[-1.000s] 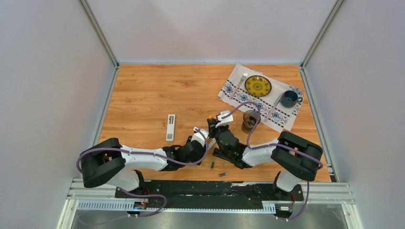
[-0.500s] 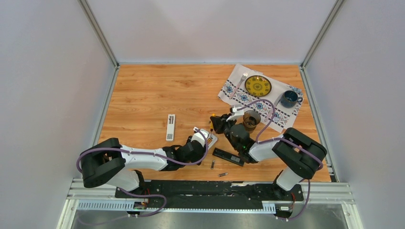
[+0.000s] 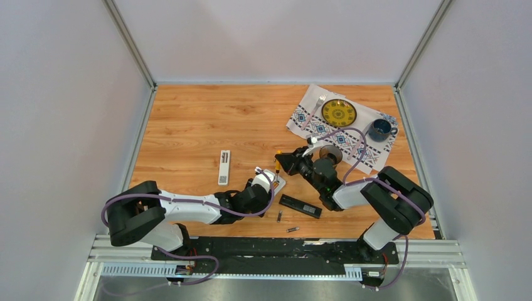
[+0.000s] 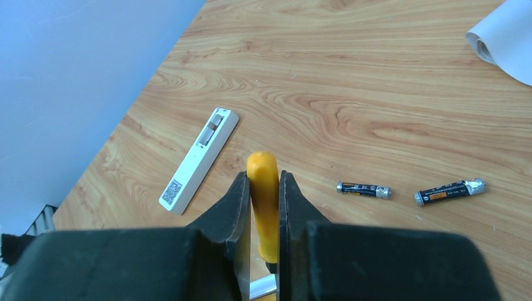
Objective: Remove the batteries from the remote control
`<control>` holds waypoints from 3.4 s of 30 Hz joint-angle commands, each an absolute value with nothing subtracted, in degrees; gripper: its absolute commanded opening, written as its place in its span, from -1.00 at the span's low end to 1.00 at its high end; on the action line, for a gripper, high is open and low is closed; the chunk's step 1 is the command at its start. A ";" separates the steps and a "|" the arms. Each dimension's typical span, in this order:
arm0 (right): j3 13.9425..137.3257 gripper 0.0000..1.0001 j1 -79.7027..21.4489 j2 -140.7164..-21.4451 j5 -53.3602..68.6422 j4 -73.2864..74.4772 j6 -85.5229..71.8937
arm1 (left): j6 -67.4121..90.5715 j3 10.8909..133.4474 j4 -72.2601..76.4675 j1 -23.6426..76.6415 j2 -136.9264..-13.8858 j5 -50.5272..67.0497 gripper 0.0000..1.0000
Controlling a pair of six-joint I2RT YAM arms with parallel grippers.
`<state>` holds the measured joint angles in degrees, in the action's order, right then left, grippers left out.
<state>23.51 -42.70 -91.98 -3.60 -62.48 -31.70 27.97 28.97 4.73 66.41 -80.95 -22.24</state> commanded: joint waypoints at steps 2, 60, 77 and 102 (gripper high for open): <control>21.09 -1.00 -43.42 -90.09 13.35 -61.52 -42.62 | 29.71 27.33 -0.18 66.62 -84.90 -16.52 -1.00; 23.03 -1.00 -34.98 -66.53 9.76 -35.59 -35.24 | 34.45 31.47 -21.62 66.45 -73.57 -30.41 0.74; 22.59 -1.00 -34.98 -65.65 9.84 -35.77 -34.98 | 29.01 35.06 -14.24 60.92 -77.78 -26.63 0.56; 22.50 -1.00 -34.98 -66.01 11.24 -36.91 -34.37 | 25.75 42.89 -12.39 55.28 -86.49 -21.18 0.47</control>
<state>21.08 -35.16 -67.11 10.57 -34.00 -35.48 26.00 42.04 -12.43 55.40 -87.24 -22.57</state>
